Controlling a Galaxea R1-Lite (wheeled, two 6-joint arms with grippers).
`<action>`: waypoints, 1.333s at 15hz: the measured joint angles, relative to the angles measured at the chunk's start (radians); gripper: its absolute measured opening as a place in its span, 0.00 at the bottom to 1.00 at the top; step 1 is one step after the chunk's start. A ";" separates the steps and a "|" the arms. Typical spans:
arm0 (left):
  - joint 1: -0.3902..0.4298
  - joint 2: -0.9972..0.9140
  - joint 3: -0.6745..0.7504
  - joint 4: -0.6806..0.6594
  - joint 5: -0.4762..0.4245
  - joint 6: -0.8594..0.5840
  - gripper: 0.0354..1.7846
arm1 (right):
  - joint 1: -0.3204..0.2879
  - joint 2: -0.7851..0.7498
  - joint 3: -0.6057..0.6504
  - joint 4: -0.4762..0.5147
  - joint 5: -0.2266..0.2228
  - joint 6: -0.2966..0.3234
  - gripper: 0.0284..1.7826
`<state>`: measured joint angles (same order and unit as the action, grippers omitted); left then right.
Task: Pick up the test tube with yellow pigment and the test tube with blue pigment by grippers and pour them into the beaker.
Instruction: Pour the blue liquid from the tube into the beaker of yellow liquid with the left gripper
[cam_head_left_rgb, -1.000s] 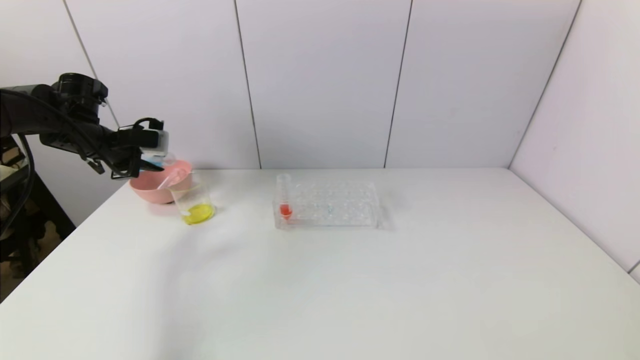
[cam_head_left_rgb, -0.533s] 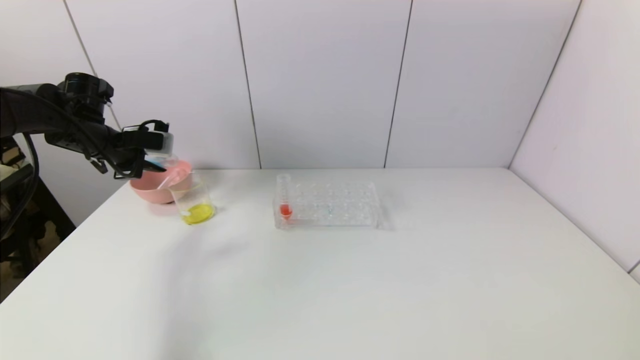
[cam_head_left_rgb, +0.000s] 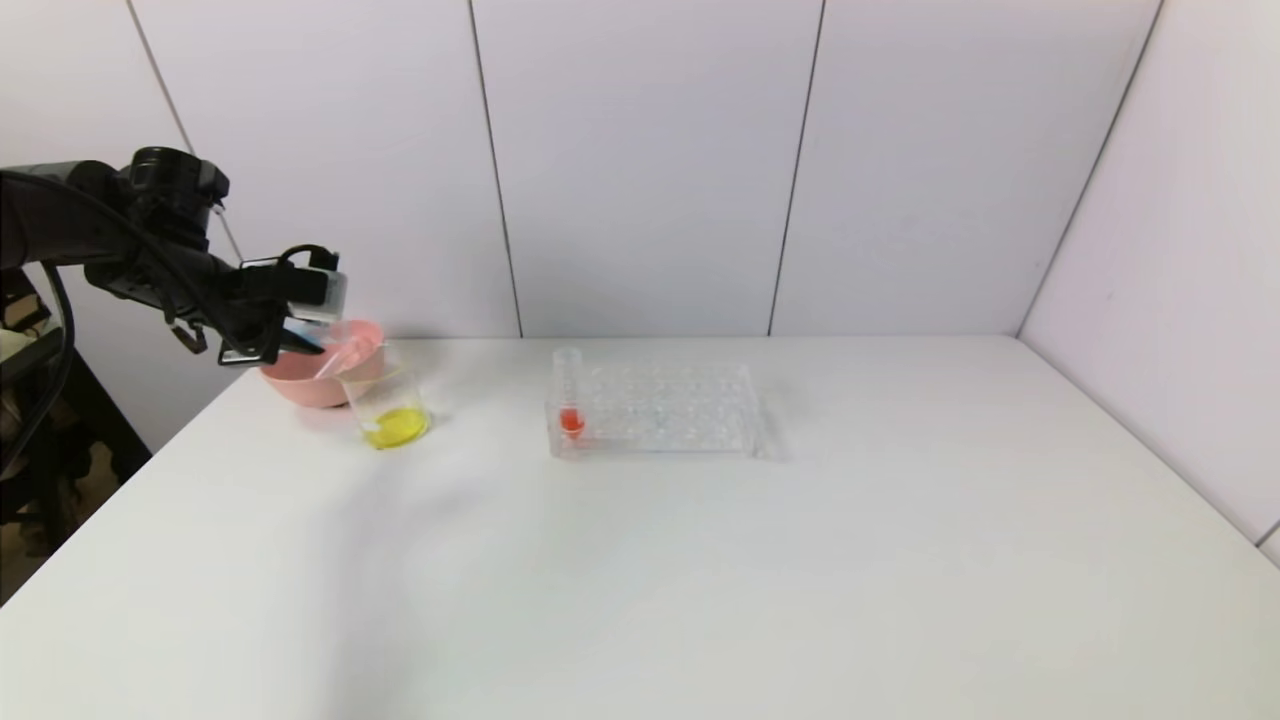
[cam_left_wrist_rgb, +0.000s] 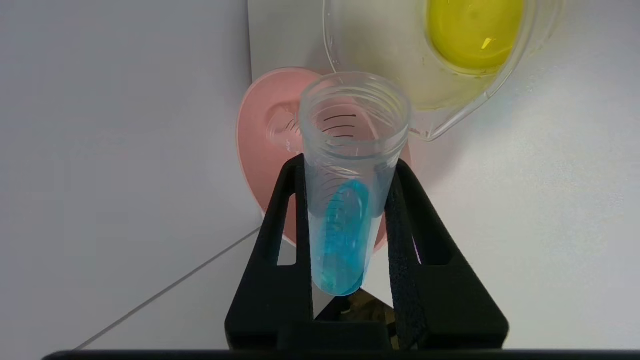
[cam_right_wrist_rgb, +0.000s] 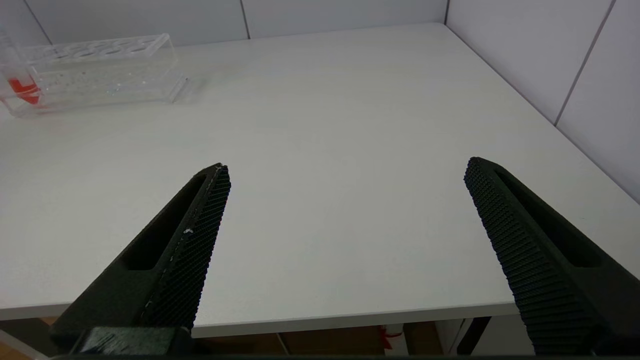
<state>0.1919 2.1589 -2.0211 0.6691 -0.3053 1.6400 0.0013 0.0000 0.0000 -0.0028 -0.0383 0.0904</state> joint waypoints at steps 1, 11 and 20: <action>0.000 -0.001 0.000 0.010 0.001 -0.008 0.23 | 0.000 0.000 0.000 0.000 0.000 0.000 0.96; -0.015 -0.007 -0.001 0.056 0.039 -0.052 0.23 | 0.000 0.000 0.000 0.000 0.000 0.000 0.96; -0.026 -0.015 -0.001 0.089 0.088 -0.074 0.23 | 0.000 0.000 0.000 0.000 0.000 0.000 0.96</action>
<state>0.1660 2.1443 -2.0219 0.7581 -0.2172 1.5664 0.0009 0.0000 0.0000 -0.0028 -0.0383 0.0909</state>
